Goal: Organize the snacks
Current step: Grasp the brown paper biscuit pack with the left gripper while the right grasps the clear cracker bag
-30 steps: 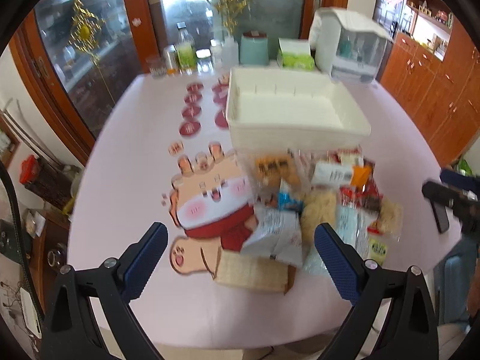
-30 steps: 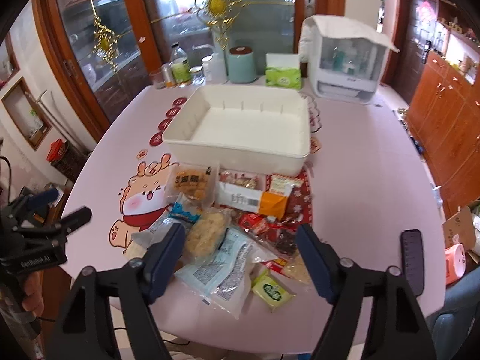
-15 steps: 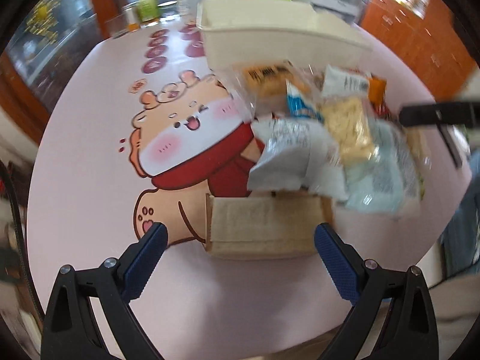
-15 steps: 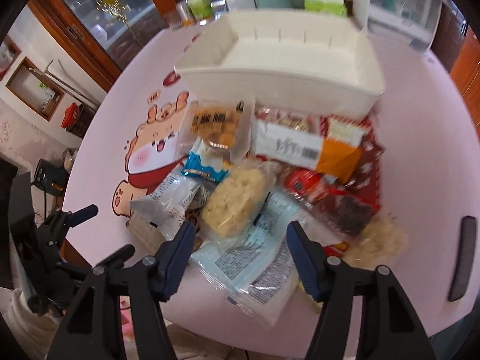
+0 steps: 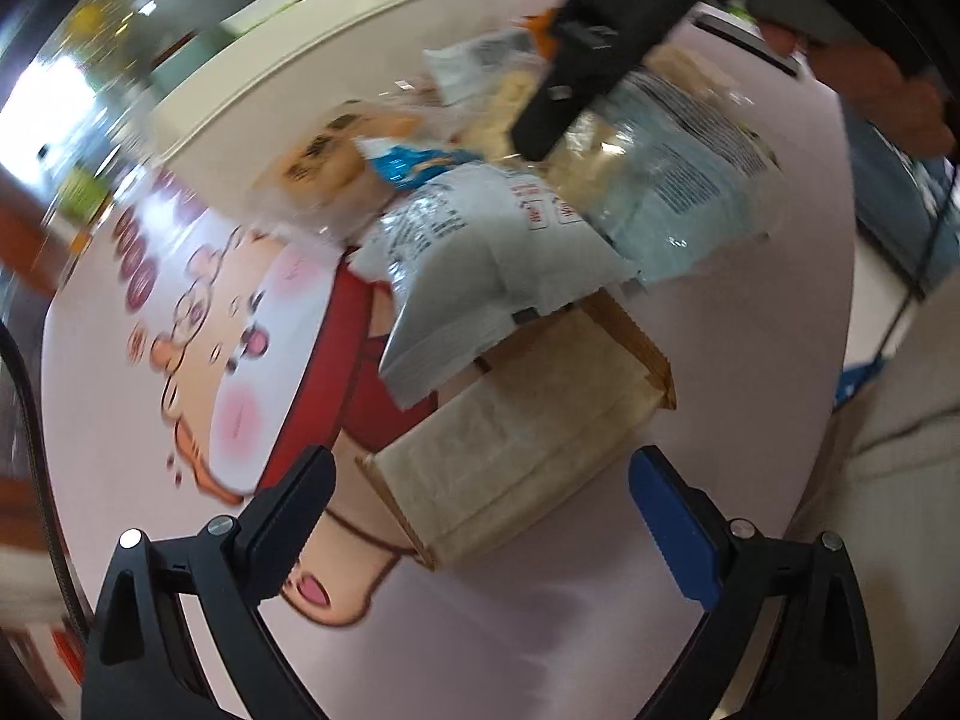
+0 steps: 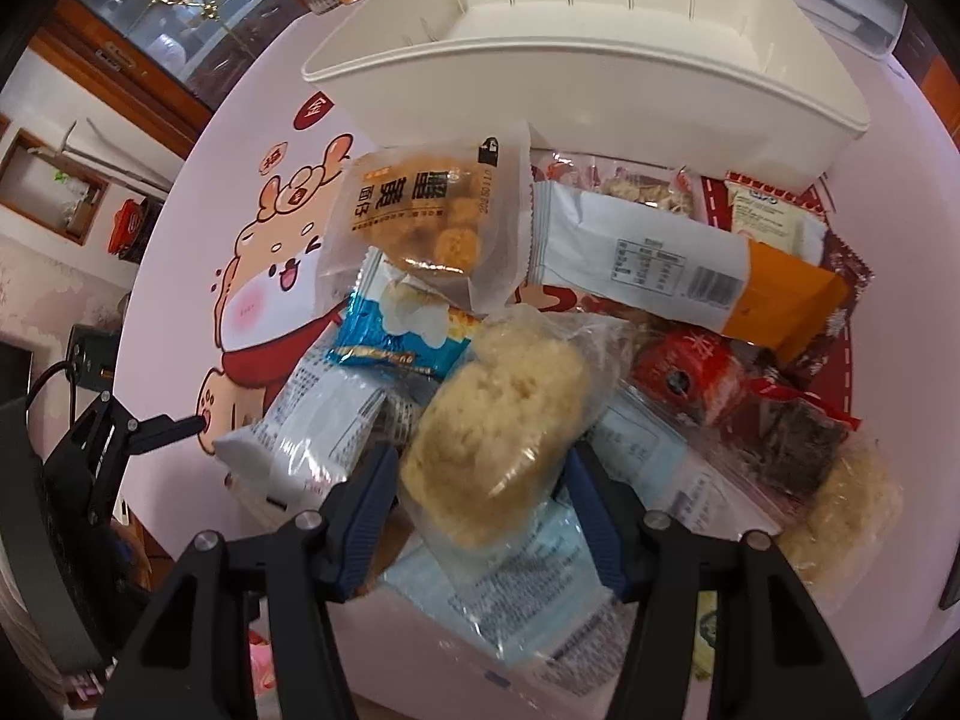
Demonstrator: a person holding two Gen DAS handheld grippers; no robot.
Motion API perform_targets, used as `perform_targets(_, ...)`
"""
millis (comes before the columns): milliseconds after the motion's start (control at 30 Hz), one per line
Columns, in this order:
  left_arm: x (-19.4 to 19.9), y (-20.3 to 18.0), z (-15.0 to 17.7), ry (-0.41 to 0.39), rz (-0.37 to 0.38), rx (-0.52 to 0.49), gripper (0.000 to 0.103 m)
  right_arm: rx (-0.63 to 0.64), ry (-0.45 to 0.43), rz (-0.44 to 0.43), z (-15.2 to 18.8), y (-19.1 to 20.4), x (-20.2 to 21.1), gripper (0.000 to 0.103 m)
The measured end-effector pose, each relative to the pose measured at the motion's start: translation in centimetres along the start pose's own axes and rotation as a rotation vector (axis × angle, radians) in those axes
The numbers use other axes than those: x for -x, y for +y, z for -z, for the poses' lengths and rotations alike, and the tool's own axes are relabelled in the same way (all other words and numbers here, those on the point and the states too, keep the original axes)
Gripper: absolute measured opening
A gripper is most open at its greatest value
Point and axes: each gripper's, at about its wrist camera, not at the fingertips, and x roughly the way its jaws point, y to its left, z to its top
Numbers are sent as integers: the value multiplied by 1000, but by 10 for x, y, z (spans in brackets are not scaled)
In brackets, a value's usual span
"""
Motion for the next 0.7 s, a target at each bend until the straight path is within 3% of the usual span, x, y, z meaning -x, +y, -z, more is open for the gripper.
perform_targets(267,-20,5,-5,24,98,-138,98,-53,17,-12,-2,-3,-13,45)
perform_targets(467,-34,11,-10,48,177,-171,98,-98,5,-37,-2,-7,-12,45)
perform_targets(700,-45,3,-11,57,213,-163,98,-131,-11,-39,-3,-9,-12,45)
